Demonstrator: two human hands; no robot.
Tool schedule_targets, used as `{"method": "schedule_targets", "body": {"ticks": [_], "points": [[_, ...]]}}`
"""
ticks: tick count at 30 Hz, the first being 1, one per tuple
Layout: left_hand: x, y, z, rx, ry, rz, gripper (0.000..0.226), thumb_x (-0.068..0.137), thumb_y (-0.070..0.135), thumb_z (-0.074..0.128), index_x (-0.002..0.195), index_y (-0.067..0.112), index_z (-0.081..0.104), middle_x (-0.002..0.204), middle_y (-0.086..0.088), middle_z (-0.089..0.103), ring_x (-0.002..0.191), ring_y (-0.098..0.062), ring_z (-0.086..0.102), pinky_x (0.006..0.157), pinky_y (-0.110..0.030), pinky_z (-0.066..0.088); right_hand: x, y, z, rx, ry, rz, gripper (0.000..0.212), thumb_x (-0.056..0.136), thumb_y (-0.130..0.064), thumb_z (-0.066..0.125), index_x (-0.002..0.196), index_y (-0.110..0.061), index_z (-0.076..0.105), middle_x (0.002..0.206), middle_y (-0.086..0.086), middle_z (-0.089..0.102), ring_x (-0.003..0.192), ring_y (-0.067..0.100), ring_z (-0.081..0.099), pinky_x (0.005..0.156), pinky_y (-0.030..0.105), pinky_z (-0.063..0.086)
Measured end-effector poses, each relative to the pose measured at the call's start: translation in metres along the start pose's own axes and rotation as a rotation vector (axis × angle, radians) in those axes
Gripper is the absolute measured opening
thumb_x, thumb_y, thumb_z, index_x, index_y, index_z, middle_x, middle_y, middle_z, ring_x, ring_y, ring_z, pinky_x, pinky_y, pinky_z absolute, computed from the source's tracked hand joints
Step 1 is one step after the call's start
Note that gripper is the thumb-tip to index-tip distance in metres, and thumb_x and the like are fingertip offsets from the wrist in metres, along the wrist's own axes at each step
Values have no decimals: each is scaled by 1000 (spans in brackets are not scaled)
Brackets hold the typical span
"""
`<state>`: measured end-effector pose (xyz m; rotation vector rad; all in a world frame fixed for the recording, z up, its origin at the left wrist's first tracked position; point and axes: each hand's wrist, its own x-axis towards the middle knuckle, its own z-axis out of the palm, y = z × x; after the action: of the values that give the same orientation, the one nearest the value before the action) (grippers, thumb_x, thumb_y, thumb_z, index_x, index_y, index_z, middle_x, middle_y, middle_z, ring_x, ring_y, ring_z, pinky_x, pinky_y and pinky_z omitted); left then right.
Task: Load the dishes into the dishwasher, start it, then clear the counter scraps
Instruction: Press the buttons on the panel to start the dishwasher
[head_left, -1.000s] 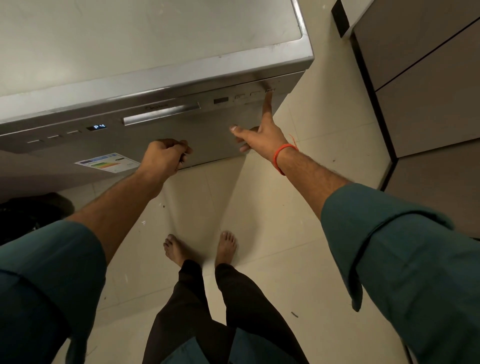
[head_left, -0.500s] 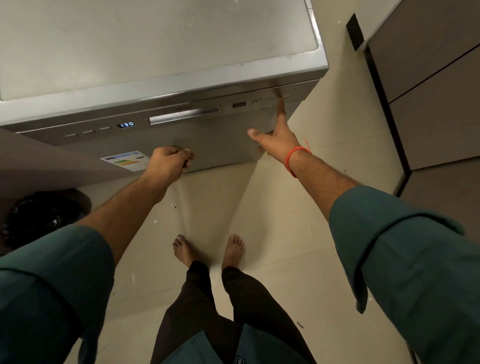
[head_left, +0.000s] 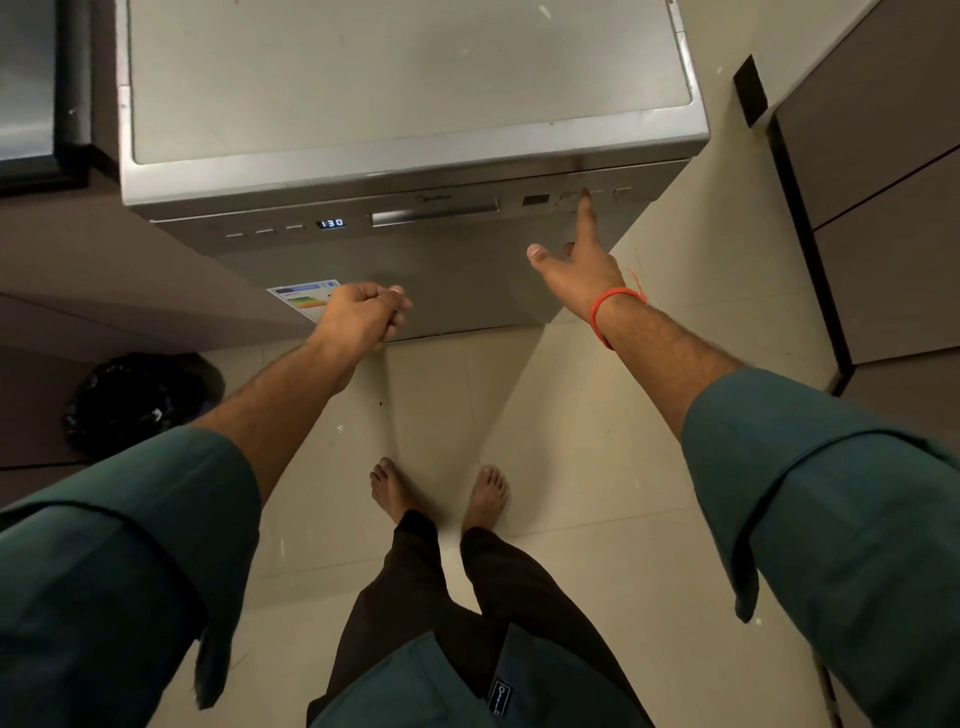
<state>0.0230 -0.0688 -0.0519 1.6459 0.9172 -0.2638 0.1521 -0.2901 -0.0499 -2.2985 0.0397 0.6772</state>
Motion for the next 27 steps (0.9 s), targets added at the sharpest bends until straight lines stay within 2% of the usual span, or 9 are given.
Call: {"method": "schedule_targets", "body": {"ticks": [3,6,9,13,16,19,23,27], "points": [[-6,-5,-9,-22,2,2,24,106,28,54,88,17,66,72,4,58,50,0,48,43,-12,37,-12,-4,3,-32,15,-40,90,95,-51,57,156,-43,-10,158,7,38,138,33,47,115,48,36],[-14,-12,-18,1,20,37,19,105,32,55,94,19,64,80,2,60,69,-9,53,57,-18,45,-24,-7,6,-94,35,-82,89,96,-49,56,156,-43,-9,158,9,39,139,34,46,114,47,36],[-26,-17,-29,159,53,90,27,103,37,56,121,18,63,112,-2,65,101,-16,59,91,-33,50,-40,-11,8,-133,29,-118,87,97,-47,55,157,-40,-8,162,6,32,141,33,43,115,45,33],[-42,-21,-40,513,101,296,53,102,42,56,150,21,45,147,-12,50,132,-28,51,111,-43,43,-55,-19,9,-197,42,-193,83,98,-44,55,159,-36,-2,162,7,29,145,30,35,115,44,32],[-52,-23,-44,660,134,386,65,103,45,53,159,26,28,164,-11,28,148,-31,32,117,-49,34,-60,-22,12,-275,43,-237,83,98,-46,53,159,-35,-1,160,11,30,146,33,30,117,48,30],[-63,-23,-46,735,156,423,70,104,49,50,162,29,16,170,-10,12,156,-32,17,122,-49,25,-66,-26,17,-356,39,-294,83,97,-48,51,160,-32,-1,163,14,23,150,33,22,120,50,25],[-78,-19,-43,776,201,462,74,104,51,47,164,27,10,172,-10,2,158,-30,5,124,-48,18,-77,-35,20,-408,30,-356,82,98,-49,49,159,-33,-2,167,11,11,154,30,9,123,51,18],[-87,-15,-46,781,240,480,78,104,51,46,164,27,3,172,-11,-4,159,-29,0,125,-47,16,-84,-47,20,-431,29,-411,80,99,-48,50,160,-32,-1,167,10,8,154,30,5,124,50,15]]}}
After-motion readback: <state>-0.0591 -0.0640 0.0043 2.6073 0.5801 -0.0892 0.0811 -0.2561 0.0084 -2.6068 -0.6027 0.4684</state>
